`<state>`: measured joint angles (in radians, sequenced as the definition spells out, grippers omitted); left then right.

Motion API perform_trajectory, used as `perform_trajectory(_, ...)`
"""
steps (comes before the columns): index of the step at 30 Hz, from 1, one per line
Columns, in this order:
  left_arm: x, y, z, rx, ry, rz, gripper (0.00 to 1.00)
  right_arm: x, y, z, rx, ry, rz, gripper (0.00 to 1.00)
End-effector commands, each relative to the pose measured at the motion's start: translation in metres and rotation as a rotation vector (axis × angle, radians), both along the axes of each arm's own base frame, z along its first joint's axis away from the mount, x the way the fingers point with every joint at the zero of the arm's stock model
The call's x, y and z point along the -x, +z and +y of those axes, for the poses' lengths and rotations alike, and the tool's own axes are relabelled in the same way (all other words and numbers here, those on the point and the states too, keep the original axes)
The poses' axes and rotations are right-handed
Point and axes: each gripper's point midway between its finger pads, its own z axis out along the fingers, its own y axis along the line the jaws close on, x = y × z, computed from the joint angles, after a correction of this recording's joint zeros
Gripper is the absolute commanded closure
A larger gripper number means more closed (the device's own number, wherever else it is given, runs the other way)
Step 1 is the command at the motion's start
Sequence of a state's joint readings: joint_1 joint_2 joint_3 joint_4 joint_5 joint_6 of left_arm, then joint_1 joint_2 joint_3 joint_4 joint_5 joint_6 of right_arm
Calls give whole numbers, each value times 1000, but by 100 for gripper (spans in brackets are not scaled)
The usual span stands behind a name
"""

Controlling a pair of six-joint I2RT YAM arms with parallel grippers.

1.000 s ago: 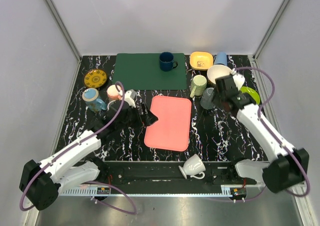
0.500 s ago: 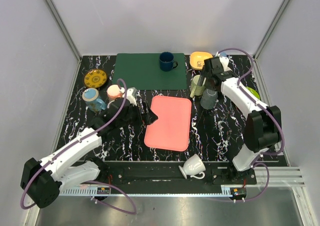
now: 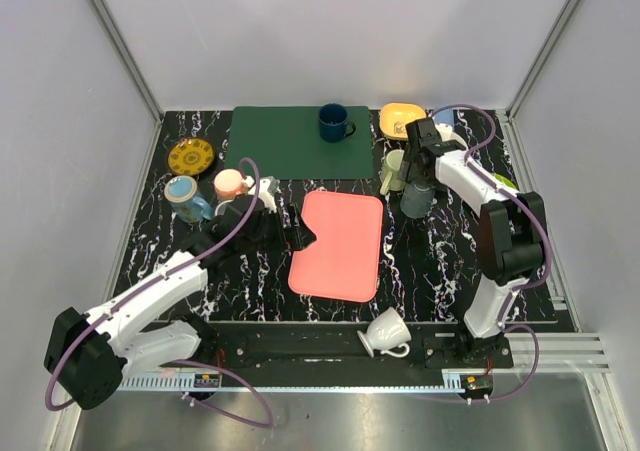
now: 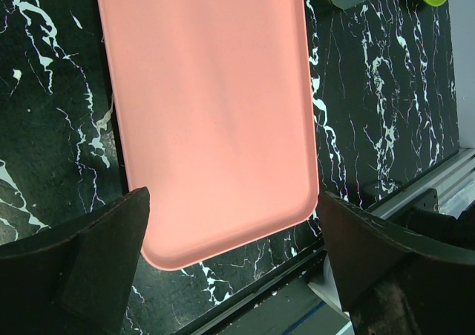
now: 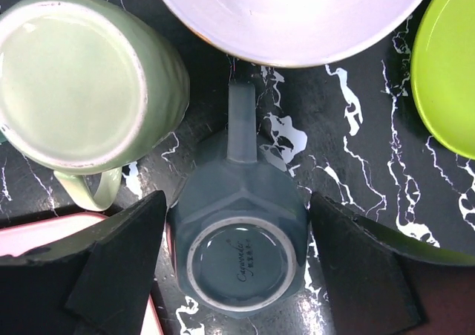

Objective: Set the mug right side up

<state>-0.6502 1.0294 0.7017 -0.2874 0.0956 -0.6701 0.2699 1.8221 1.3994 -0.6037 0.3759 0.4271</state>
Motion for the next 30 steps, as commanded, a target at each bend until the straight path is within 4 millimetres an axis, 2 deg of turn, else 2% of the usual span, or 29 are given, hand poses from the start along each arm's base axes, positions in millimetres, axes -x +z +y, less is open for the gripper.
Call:
perform_trajectory(1, -8, 29, -7, 50, -8, -78, 2, 7, 4, 7, -92, -52, -5, 20)
perform_trajectory(5, -7, 29, -6, 57, -1, -74, 3, 18, 4, 15, -182, -133, 4, 33)
perform_trajectory(8, -6, 25, -4, 53, 15, -62, 3, 31, 3, 19, -251, -223, 18, 36)
perform_trajectory(11, -5, 22, -3, 51, 21, -50, 3, 43, 1, 32, -353, -258, 27, 29)
perform_trajectory(12, -6, 22, -4, 54, 23, -47, 3, 45, 2, 34, -371, -260, 25, 25)
perform_trajectory(15, -7, 22, -5, 57, 26, -40, 3, 56, 5, 40, -388, -253, 29, 21)
perform_trajectory(16, -7, 22, -5, 58, 29, -38, 3, 60, 5, 38, -381, -257, 29, 18)
perform_trajectory(19, -11, 22, -10, 61, 31, -28, 3, 63, 22, 30, -362, -247, -23, 15)
perform_trajectory(22, -15, 19, -15, 63, 30, -9, 3, 60, 35, 26, -333, -217, -50, 15)
perform_trajectory(26, -19, 21, -23, 77, 32, -3, 4, 56, 27, 24, -265, -180, 12, 15)
perform_trajectory(28, -20, 25, -26, 86, 31, -13, 4, 56, 32, 17, -234, -192, 2, 14)
perform_trajectory(30, -22, 32, -31, 96, 29, -29, 4, 55, 55, 11, -221, -176, -69, 13)
